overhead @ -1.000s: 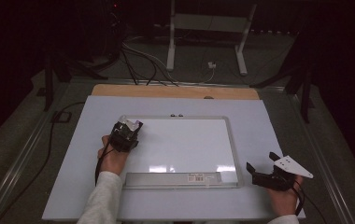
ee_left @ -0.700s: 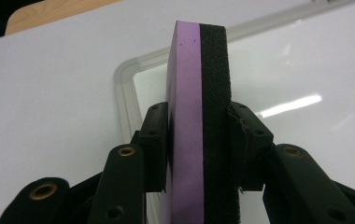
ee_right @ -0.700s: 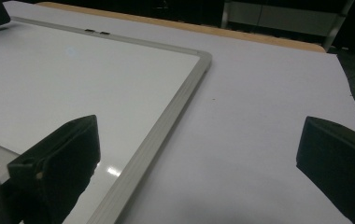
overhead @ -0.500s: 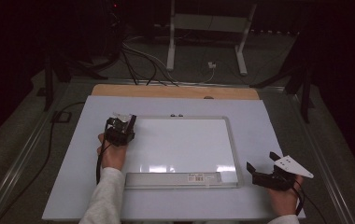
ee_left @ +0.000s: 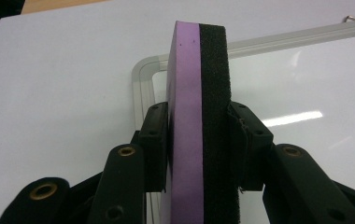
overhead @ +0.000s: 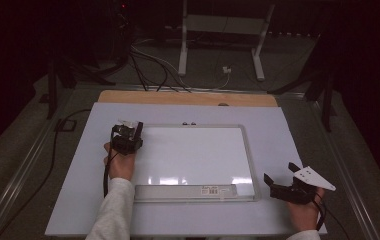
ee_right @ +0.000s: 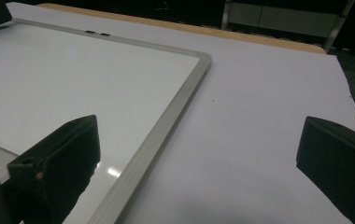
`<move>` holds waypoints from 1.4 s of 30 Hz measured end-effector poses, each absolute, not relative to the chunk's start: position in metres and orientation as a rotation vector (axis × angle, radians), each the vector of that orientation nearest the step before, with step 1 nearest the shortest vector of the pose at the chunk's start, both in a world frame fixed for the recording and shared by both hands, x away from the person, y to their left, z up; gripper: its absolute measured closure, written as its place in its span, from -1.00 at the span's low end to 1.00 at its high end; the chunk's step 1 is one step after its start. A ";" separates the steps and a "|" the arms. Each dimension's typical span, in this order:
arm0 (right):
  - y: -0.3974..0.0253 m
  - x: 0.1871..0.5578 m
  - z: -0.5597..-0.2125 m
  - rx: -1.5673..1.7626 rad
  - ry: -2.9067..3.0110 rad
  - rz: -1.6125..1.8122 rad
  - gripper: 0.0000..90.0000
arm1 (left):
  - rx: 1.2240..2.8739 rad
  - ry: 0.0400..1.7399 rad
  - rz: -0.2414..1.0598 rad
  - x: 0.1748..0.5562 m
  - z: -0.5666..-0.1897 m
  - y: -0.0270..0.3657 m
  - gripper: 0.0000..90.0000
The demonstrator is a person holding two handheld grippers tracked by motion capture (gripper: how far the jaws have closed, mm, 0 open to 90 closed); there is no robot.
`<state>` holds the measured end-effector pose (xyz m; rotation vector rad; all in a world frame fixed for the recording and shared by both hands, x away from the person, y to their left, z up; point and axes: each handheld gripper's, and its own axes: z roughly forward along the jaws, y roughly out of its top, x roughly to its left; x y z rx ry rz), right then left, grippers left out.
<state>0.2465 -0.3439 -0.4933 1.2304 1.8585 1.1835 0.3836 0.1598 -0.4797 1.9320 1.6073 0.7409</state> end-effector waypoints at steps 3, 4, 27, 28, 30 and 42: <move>-0.344 0.246 -0.493 1.232 1.855 1.184 -1.00 | 1.927 1.619 0.735 0.384 -0.481 0.160 0.41; -0.344 0.246 -0.493 1.231 1.855 1.184 -1.00 | 1.926 1.624 0.733 0.385 -0.481 0.160 0.41; -0.344 0.246 -0.492 1.226 1.855 1.177 -1.00 | 1.842 1.556 0.682 0.375 -0.477 0.162 -0.62; -0.344 0.246 -0.492 1.224 1.856 1.177 -1.00 | 1.835 1.523 0.677 0.372 -0.474 0.164 -0.65; -0.343 0.245 -0.492 1.223 1.855 1.183 -1.00 | 1.835 1.460 0.638 0.366 -0.467 0.168 -0.84; -0.338 0.241 -0.489 1.198 1.859 1.203 -1.00 | 1.778 1.086 0.669 0.302 -0.440 0.192 -0.99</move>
